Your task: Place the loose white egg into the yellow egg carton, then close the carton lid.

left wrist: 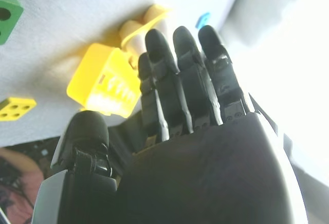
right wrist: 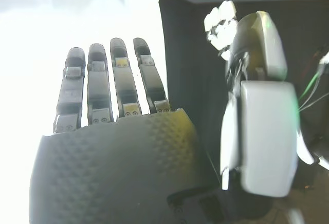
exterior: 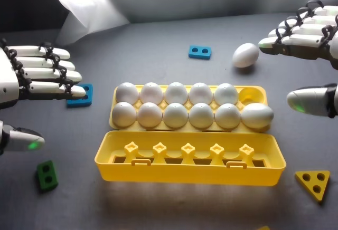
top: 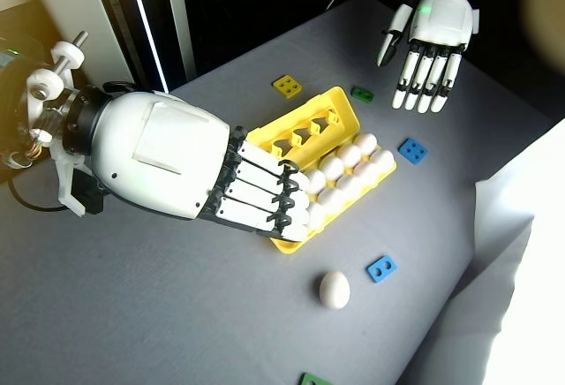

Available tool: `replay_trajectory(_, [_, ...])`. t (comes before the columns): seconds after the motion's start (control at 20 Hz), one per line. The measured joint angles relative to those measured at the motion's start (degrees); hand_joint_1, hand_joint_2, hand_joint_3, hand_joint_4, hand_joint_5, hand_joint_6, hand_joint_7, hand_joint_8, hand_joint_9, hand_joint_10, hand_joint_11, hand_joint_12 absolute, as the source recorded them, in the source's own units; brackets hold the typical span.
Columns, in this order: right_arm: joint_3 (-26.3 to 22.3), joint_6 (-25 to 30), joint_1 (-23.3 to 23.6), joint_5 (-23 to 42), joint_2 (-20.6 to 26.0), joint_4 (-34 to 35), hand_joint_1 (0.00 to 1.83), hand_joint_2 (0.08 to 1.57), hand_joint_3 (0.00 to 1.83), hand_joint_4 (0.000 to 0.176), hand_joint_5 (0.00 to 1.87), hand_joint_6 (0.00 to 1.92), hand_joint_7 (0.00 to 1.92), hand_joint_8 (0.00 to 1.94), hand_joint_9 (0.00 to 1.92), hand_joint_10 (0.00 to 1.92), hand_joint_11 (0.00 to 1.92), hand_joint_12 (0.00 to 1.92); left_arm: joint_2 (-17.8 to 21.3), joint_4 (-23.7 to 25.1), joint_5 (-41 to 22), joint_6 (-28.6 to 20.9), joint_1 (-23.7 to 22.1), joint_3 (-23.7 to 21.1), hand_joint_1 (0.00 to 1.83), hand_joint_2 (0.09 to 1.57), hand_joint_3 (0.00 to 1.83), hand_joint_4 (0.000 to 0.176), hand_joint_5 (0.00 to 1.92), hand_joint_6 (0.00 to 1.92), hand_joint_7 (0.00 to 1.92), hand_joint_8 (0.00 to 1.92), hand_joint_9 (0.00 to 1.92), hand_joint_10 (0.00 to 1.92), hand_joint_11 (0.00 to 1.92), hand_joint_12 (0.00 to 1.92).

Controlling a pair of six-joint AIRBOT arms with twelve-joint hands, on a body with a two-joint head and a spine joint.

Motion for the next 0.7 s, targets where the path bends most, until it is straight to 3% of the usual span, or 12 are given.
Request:
replay_trajectory(0.15, [0.0, -0.7, 0.0, 0.0, 0.0, 0.0, 0.00, 1.26, 0.01, 0.000, 0.15, 0.00, 0.13, 0.00, 0.09, 0.00, 0.00, 0.30, 0.0, 1.0, 0.3, 0.0, -0.6, 0.0, 0.00, 1.30, 0.00, 0.000, 0.17, 0.01, 0.12, 0.00, 0.10, 0.00, 0.00, 0.22])
replay_trajectory(0.3, [0.0, -6.9, 0.0, 0.0, 0.0, 2.5, 0.00, 1.26, 0.00, 0.000, 0.17, 0.01, 0.16, 0.01, 0.13, 0.01, 0.00, 0.39, 0.0, 1.3, 0.5, -0.1, -1.0, 0.0, 0.00, 1.31, 0.00, 0.000, 0.20, 0.00, 0.15, 0.00, 0.11, 0.00, 0.00, 0.21])
replay_trajectory(0.4, [0.7, -11.6, 1.1, -0.5, 0.0, 2.6, 0.00, 1.26, 0.00, 0.000, 0.19, 0.01, 0.18, 0.01, 0.15, 0.01, 0.00, 0.45, 0.0, 6.6, 1.2, -3.5, -3.5, 0.4, 0.00, 1.31, 0.00, 0.000, 0.20, 0.00, 0.14, 0.00, 0.09, 0.00, 0.00, 0.16])
replay_trajectory(0.45, [1.6, -12.3, 1.6, -0.6, -0.4, 2.5, 0.00, 1.27, 0.00, 0.000, 0.27, 0.01, 0.27, 0.01, 0.24, 0.01, 0.00, 0.64, 0.0, 9.5, 1.7, -6.1, -5.0, 0.7, 0.00, 1.31, 0.00, 0.000, 0.21, 0.00, 0.16, 0.00, 0.11, 0.00, 0.00, 0.18])
replay_trajectory(0.5, [3.4, -12.3, 2.0, -1.0, -1.7, 2.6, 0.00, 1.27, 0.00, 0.000, 0.28, 0.01, 0.29, 0.01, 0.26, 0.00, 0.00, 0.69, -0.1, 11.5, 2.0, -7.8, -5.9, 1.0, 0.00, 1.31, 0.00, 0.000, 0.21, 0.00, 0.15, 0.00, 0.10, 0.00, 0.00, 0.18])
replay_trajectory(0.6, [6.9, -12.3, 2.3, -1.8, -3.8, 2.6, 0.00, 1.25, 0.00, 0.000, 0.27, 0.00, 0.26, 0.00, 0.23, 0.00, 0.00, 0.69, -0.5, 13.4, 2.1, -9.5, -6.5, 1.8, 0.00, 1.32, 0.00, 0.000, 0.18, 0.00, 0.13, 0.00, 0.10, 0.00, 0.00, 0.17])
replay_trajectory(0.7, [10.4, -12.3, 2.5, -3.0, -5.9, 2.6, 0.00, 1.20, 0.00, 0.001, 0.23, 0.00, 0.20, 0.00, 0.17, 0.00, 0.00, 0.51, -0.7, 15.5, 2.6, -11.4, -6.5, 2.5, 0.00, 1.30, 0.00, 0.000, 0.16, 0.00, 0.11, 0.00, 0.08, 0.00, 0.00, 0.15])
